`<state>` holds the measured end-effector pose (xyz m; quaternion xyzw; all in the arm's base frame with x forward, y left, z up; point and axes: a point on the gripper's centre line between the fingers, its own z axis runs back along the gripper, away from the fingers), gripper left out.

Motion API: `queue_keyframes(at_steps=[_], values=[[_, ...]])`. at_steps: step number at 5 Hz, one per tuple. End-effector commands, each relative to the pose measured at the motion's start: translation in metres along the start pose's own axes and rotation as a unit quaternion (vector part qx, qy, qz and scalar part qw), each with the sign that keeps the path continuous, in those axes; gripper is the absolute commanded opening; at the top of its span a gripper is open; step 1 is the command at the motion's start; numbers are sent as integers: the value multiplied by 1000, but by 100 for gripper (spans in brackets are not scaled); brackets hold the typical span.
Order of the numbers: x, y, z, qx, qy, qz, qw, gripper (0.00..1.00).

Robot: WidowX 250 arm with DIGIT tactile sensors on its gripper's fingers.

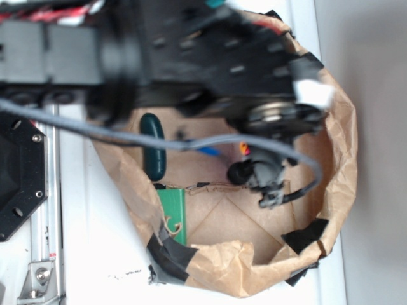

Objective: Grab the yellow duck.

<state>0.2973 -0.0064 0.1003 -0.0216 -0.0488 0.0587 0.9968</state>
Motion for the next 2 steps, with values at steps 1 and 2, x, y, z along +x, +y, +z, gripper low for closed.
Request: queue_keyframes(at_steps=[1, 2], values=[[0, -7, 33, 26, 11, 1, 1000, 0], [3, -5, 34, 29, 2, 4, 1000, 0]])
